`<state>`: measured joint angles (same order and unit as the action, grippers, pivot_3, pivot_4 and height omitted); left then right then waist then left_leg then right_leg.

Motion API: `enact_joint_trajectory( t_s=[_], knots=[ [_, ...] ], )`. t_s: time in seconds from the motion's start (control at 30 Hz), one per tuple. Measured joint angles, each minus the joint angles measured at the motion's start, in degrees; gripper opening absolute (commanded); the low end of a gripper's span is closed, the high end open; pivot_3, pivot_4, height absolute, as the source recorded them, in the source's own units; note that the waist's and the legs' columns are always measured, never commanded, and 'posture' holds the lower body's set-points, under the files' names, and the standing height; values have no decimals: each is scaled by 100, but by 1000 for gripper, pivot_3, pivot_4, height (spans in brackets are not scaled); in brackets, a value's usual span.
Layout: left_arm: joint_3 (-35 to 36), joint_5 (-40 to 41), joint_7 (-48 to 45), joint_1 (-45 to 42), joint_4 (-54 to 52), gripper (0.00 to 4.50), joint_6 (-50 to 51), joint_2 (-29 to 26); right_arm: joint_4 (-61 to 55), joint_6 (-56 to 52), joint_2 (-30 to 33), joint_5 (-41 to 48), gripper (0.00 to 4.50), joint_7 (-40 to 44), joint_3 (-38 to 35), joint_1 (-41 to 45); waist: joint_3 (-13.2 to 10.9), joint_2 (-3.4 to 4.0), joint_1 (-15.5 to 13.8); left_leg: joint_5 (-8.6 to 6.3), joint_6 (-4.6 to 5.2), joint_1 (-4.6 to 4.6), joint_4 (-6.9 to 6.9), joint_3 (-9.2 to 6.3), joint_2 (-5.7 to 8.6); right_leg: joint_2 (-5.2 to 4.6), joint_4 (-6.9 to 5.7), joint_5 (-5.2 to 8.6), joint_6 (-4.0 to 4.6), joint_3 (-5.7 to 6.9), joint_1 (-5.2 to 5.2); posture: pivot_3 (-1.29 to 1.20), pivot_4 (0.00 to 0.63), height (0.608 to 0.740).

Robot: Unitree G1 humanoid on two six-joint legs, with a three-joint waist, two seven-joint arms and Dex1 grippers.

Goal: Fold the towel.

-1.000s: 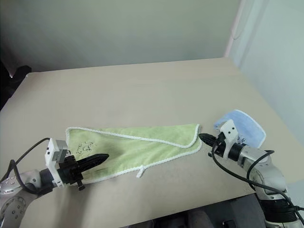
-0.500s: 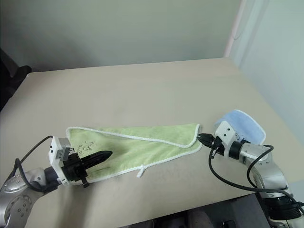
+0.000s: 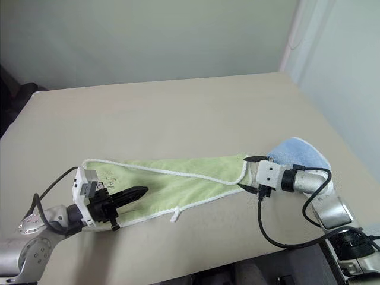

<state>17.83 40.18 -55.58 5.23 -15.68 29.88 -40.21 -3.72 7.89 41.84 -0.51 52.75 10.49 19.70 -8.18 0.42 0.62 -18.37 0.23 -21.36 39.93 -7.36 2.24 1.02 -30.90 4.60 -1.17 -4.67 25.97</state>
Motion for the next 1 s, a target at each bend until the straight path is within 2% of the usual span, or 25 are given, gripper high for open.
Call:
enact_joint_trajectory(
  t_s=[0.4,0.73,0.87,1.0],
  knots=[
    [-60,-114,100,-7,0,0,-27,151,1111,1421,-85,-771,4080,3,433,409,1,-2,0,0,0,34,-7,0,-1,0,-2,-1,1,2,-27,0,150,740],
    [-60,-130,117,-37,-1,0,-30,154,1592,1833,-374,-1081,4080,-236,501,717,1,-2,2,0,0,38,-15,0,-2,0,-3,-1,2,2,-27,0,150,740],
    [-60,-131,120,-50,-1,0,-30,152,1591,1837,-397,-1072,3241,-233,539,716,1,-2,2,0,0,38,-16,0,-2,0,-2,-2,2,2,-27,0,150,740],
    [-60,-132,120,-64,-1,0,-29,151,1581,1838,-397,-1047,1756,-223,540,716,1,-3,2,-1,0,38,-17,0,-2,0,-2,-2,3,2,-27,0,150,740]
  ],
)
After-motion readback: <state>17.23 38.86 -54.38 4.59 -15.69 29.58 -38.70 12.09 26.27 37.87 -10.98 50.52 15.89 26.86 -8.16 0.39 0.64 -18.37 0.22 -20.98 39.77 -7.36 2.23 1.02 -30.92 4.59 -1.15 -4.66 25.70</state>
